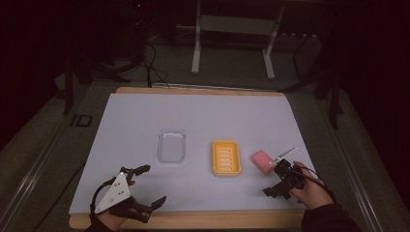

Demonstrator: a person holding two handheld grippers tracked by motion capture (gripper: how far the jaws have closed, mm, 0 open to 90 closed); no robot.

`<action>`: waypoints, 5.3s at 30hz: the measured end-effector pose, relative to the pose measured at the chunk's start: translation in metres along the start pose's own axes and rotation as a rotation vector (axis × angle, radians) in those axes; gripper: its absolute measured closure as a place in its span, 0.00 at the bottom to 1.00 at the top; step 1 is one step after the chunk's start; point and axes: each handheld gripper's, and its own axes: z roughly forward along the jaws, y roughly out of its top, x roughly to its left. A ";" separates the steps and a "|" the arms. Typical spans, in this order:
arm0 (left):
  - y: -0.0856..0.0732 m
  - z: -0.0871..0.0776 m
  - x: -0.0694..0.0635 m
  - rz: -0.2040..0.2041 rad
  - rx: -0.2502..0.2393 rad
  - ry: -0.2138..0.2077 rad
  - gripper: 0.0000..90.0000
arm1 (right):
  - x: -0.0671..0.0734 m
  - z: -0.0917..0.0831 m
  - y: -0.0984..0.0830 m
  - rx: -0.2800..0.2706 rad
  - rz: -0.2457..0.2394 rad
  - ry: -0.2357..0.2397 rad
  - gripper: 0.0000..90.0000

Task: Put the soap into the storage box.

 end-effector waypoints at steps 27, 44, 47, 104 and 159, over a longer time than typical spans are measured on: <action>0.000 0.000 0.000 0.002 0.005 0.001 0.01 | -0.029 -0.016 0.004 0.344 0.040 -0.032 0.12; 0.000 0.000 0.000 -0.004 0.000 -0.005 0.01 | -0.034 -0.011 0.028 0.212 0.020 0.003 0.10; 0.000 0.000 0.000 -0.004 0.000 -0.005 0.01 | -0.035 -0.009 0.030 0.193 0.016 0.004 0.10; 0.000 0.000 0.000 -0.006 -0.001 -0.011 0.01 | -0.028 0.024 0.060 -0.006 0.249 -0.159 0.42; 0.000 -0.001 0.000 -0.003 -0.008 -0.009 0.01 | 0.084 -0.003 0.129 -0.346 0.463 -0.210 0.42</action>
